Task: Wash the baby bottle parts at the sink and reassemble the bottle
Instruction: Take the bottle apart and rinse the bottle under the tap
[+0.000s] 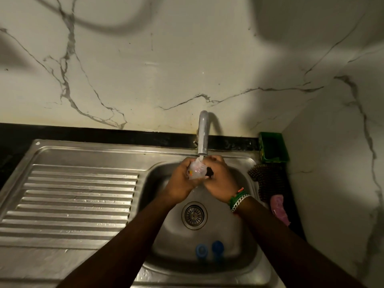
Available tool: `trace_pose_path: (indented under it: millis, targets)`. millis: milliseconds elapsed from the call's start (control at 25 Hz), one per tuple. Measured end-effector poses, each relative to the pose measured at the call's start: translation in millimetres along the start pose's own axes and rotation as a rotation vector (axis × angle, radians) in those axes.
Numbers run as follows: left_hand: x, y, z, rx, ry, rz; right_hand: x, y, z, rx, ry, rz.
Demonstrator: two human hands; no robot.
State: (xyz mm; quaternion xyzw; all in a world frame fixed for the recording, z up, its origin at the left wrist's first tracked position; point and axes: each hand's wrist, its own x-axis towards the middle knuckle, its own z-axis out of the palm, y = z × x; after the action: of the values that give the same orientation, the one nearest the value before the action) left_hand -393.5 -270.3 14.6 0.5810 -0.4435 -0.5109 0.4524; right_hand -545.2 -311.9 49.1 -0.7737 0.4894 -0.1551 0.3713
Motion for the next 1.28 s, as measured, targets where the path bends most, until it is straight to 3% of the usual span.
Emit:
trace_pose_path:
  millis: [200,360,440,600,720,920,1080,1200,1280]
  targets:
    - [0.9,4.6,-7.1,-0.062,0.009,0.011,-1.5,-8.4,-14.1,-0.231,-0.101,0.025]
    - [-0.5,6.4,-2.7,-0.060,-0.102,0.017,2.0,-5.6,-9.1,0.117,0.010,0.150]
    - [-1.6,7.0,-1.9,-0.089,-0.076,0.006,-1.4,0.4,-7.1,0.356,0.064,0.143]
    - [-10.7,5.4,6.6,-0.008,-0.021,0.006,-8.7,3.7,7.1,0.397,0.171,0.109]
    - [-15.5,2.4,9.9,0.027,-0.002,0.027,-1.9,-0.6,18.6,0.507,0.268,0.268]
    - [-10.8,5.9,5.7,-0.169,0.256,-0.152,-3.5,-7.7,18.3,0.845,-0.016,0.560]
    - [-8.2,7.6,9.8,-0.175,0.161,-0.142,3.3,-12.3,25.8,0.967,0.187,0.767]
    - [-5.5,12.9,10.7,-0.078,0.065,-0.018,2.1,-8.1,31.7,1.168,0.192,0.888]
    - [-2.4,15.1,13.0,-0.042,0.004,-0.025,-0.7,-5.3,37.5,1.317,0.207,0.921]
